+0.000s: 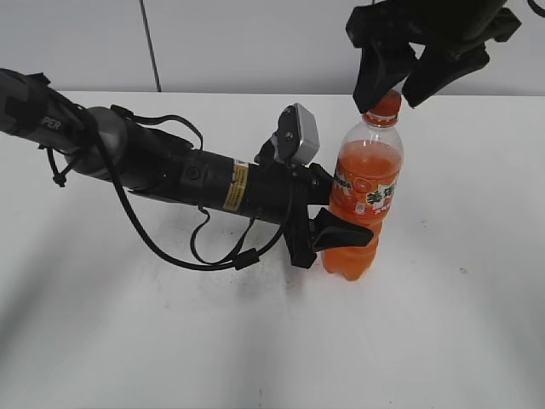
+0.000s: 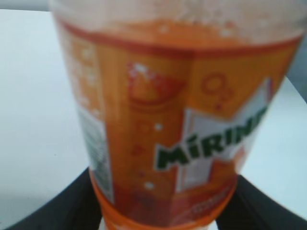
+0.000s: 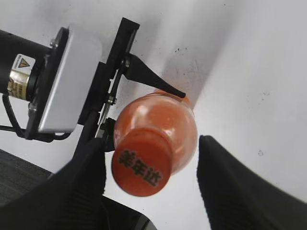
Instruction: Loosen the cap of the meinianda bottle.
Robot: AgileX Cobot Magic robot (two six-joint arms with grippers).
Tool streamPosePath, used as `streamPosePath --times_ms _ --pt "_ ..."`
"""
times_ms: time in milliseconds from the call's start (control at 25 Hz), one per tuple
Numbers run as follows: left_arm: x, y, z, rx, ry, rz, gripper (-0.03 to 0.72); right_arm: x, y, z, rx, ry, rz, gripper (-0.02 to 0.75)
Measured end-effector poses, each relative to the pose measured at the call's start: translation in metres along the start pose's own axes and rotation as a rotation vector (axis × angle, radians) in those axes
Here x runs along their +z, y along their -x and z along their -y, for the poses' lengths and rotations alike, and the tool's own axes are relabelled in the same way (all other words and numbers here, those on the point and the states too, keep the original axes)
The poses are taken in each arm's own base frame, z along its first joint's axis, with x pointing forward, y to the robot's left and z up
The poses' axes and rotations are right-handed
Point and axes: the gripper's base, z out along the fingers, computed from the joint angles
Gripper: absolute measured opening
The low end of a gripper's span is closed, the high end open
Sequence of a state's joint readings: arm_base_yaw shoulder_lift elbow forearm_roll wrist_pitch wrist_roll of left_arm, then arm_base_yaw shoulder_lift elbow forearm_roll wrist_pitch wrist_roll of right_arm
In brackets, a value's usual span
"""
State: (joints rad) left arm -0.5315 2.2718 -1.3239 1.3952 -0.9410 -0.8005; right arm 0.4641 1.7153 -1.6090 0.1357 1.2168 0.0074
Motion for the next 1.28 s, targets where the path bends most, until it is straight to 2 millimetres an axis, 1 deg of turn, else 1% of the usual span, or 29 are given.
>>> streamPosePath --times_ms 80,120,200,240,360,440,640,680,760,960,1200,1280 --pt "0.0 -0.0001 0.0 -0.002 0.002 0.0 0.403 0.0004 0.0001 0.0 0.0 0.0 -0.001 0.419" --pt "0.0 -0.0004 0.0001 -0.003 0.002 0.0 0.403 0.0004 0.0001 0.0 0.0 0.0 -0.001 0.389" --pt "0.0 -0.0002 -0.0002 -0.008 0.005 0.002 0.403 0.0004 0.0001 -0.0005 -0.005 0.006 -0.001 0.285" --pt "0.0 -0.0002 -0.0002 -0.008 0.005 0.002 0.403 0.0004 0.0001 -0.0005 -0.022 0.006 -0.001 0.268" --pt "0.0 -0.0003 -0.0002 -0.009 0.006 0.001 0.403 0.0004 0.0001 -0.0007 -0.122 0.008 -0.001 0.27" --pt "0.0003 -0.0001 0.0001 -0.009 0.004 0.002 0.403 0.0004 0.0001 -0.0012 -0.258 0.014 0.001 0.27" --pt "0.0003 -0.0002 0.0003 -0.007 0.002 0.001 0.403 0.0004 -0.0001 -0.001 -0.928 0.012 0.003 0.27" --pt "0.0003 -0.0002 0.0003 -0.007 0.002 0.001 0.403 0.0004 -0.0002 -0.0009 -1.036 0.012 0.002 0.27" --pt "0.0003 -0.0002 0.0003 -0.006 0.002 0.001 0.403 0.0002 -0.0003 -0.0009 -1.148 0.012 0.0 0.27" --pt "0.0003 -0.0002 0.0003 -0.004 0.002 0.001 0.403 -0.002 0.0002 -0.0007 -1.225 0.008 -0.004 0.27" --pt "0.0003 -0.0002 0.0003 -0.004 0.002 0.001 0.403 -0.0022 0.0001 -0.0005 -1.237 0.007 -0.006 0.27" --pt "0.0003 -0.0002 0.0003 -0.004 0.002 0.001 0.403 -0.0024 0.0004 -0.0006 -1.238 0.006 -0.004 0.288"
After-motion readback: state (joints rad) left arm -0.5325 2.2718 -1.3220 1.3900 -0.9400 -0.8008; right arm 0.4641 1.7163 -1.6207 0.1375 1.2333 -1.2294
